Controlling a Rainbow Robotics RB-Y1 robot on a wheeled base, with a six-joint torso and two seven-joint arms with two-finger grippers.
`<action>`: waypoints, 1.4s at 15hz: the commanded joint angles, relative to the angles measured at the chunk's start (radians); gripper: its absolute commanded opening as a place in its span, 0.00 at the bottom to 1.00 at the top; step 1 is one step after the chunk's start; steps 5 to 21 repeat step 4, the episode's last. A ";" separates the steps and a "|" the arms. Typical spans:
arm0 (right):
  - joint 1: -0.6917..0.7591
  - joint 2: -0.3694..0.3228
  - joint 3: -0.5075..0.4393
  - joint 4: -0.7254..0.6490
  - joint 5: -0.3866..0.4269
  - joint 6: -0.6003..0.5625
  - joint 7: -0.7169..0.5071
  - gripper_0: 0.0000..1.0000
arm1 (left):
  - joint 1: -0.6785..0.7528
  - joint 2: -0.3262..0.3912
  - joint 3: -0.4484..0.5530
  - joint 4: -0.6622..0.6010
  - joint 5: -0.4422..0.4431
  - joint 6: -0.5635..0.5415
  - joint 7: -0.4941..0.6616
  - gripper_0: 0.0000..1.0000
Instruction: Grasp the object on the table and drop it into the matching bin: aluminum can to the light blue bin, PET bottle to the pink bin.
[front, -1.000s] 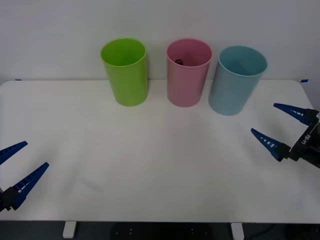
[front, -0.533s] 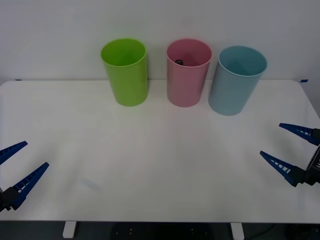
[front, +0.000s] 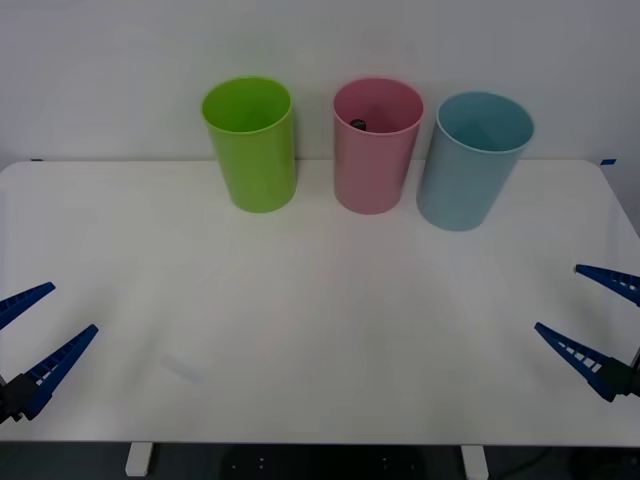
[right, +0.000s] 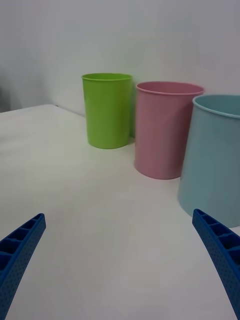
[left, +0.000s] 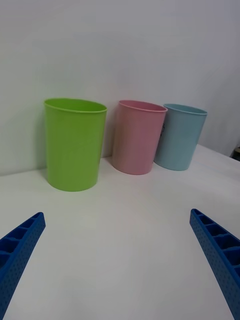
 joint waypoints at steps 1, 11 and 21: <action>0.017 0.001 -0.003 -0.002 -0.009 -0.002 -0.003 1.00 | 0.000 0.000 0.000 0.000 0.000 0.000 0.000 1.00; 0.017 0.001 -0.003 -0.002 -0.009 -0.002 -0.003 1.00 | 0.000 0.000 0.000 0.000 0.000 0.000 0.000 1.00; 0.017 0.001 -0.003 -0.002 -0.009 -0.002 -0.003 1.00 | 0.000 0.000 0.000 0.000 0.000 0.000 0.000 1.00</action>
